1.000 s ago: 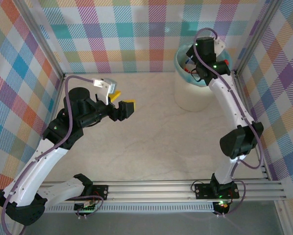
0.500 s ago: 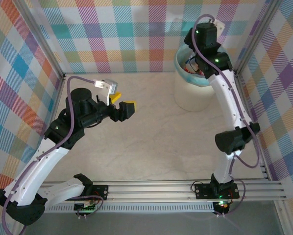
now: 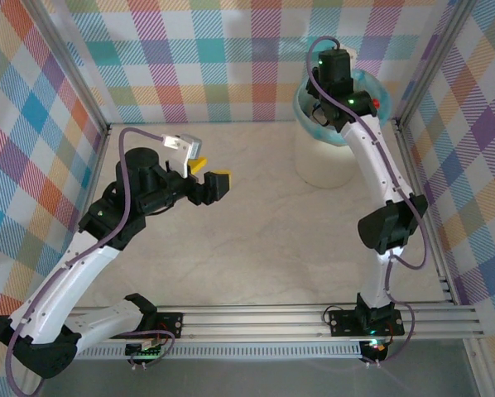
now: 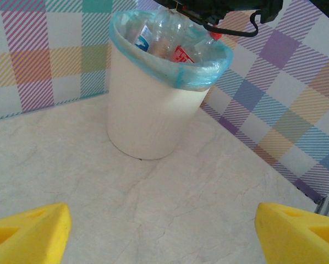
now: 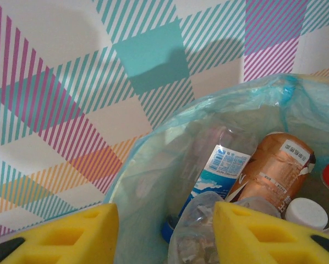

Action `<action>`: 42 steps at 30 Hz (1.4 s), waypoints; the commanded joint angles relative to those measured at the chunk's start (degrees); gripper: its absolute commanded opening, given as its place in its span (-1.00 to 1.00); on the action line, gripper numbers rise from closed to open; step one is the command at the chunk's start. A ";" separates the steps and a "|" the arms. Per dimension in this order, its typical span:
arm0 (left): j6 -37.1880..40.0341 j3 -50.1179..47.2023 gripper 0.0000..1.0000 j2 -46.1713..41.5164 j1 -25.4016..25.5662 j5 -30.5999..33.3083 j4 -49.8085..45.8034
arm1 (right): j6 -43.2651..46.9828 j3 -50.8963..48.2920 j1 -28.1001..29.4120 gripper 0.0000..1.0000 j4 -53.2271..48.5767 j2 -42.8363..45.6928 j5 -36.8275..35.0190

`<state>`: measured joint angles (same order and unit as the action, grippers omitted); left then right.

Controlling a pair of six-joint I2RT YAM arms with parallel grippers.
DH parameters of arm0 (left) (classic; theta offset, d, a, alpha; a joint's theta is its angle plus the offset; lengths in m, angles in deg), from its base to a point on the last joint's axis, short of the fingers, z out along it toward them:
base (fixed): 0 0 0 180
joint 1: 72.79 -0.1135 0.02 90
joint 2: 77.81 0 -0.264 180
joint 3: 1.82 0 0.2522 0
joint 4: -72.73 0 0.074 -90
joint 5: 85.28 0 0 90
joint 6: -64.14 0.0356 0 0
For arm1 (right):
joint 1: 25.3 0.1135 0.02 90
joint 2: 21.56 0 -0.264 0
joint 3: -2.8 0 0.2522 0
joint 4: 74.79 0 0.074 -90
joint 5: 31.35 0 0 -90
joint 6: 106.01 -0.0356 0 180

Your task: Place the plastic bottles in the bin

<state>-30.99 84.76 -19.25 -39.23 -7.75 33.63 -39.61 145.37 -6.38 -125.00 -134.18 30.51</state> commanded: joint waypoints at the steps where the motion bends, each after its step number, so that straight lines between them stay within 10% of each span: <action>1: -0.88 -0.50 0.73 0.30 -0.36 -0.01 0.60 | -3.32 -6.28 -1.10 -0.05 -10.81 -2.80 4.82; 31: -2.34 -0.70 0.72 0.68 -0.34 0.08 0.29 | -8.70 -19.12 -7.49 -0.01 -8.42 -1.91 10.51; 42: -2.27 0.65 0.72 0.43 -0.34 0.91 -0.22 | -6.69 -13.36 -6.28 0.45 -8.33 8.86 7.81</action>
<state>-32.69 84.08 -18.28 -39.23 -7.58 33.60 -48.35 131.10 -13.05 -123.64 -127.29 40.22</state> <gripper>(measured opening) 0.860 0.696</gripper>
